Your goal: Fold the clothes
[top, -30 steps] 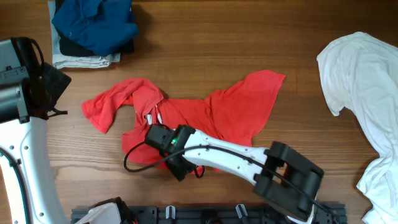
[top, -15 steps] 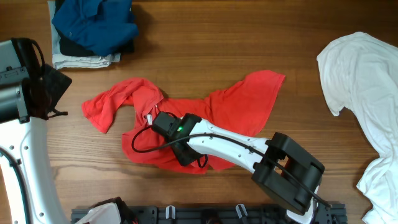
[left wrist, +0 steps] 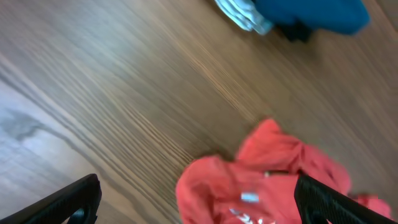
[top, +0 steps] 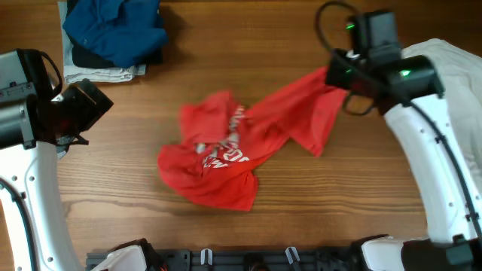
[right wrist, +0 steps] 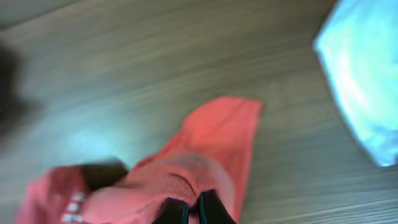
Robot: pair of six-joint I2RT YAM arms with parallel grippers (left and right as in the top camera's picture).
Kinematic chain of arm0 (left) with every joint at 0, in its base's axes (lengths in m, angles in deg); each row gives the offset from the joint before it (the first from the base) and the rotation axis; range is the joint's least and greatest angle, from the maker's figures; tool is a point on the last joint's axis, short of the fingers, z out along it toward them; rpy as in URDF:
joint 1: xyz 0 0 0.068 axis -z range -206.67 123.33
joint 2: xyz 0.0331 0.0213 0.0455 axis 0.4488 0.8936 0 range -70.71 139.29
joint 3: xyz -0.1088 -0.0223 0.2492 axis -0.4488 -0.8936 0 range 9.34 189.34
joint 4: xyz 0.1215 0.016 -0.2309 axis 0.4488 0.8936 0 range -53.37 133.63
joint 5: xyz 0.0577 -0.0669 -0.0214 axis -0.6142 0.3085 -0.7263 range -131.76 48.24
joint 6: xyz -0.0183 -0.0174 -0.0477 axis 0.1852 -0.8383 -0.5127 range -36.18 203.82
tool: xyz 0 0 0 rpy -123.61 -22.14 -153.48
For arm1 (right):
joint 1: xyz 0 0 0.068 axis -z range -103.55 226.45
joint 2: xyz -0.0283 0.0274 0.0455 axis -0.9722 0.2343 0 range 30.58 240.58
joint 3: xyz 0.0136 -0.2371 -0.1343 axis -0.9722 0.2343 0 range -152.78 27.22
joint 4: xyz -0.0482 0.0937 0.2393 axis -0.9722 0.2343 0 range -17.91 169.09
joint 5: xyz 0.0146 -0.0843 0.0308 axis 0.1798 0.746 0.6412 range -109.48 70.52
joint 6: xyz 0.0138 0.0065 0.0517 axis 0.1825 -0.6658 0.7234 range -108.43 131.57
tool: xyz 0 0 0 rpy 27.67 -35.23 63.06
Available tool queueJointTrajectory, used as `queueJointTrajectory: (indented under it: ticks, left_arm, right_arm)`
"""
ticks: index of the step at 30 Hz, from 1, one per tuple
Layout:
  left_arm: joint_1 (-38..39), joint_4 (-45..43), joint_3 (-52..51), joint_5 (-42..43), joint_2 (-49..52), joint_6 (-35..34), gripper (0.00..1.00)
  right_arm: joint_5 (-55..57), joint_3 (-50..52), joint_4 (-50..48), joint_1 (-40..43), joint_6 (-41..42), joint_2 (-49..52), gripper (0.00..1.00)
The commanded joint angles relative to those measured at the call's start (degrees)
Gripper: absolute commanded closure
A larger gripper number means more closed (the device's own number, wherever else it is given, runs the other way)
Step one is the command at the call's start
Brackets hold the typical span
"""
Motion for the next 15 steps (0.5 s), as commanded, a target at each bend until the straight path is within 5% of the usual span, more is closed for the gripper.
queueJointTrajectory:
  ticks: [1,8,15]
  left_arm:
    - [4.15,-0.24,-4.44,5.79,0.04,3.96,0.0]
    - [25.24,-4.9,-20.22,6.23,0.2,1.57,0.0]
    - [34.86,-11.17,-31.41,12.85,2.03,-3.39,0.08]
  right_arm:
    - [0.83,-0.04,-2.47,6.78,-3.8,3.74,0.96]
    - [0.94,-0.02,-6.54,8.74,-3.87,12.98,0.96]
    - [-2.43,-2.27,-3.87,16.37,-1.2,13.7,0.96]
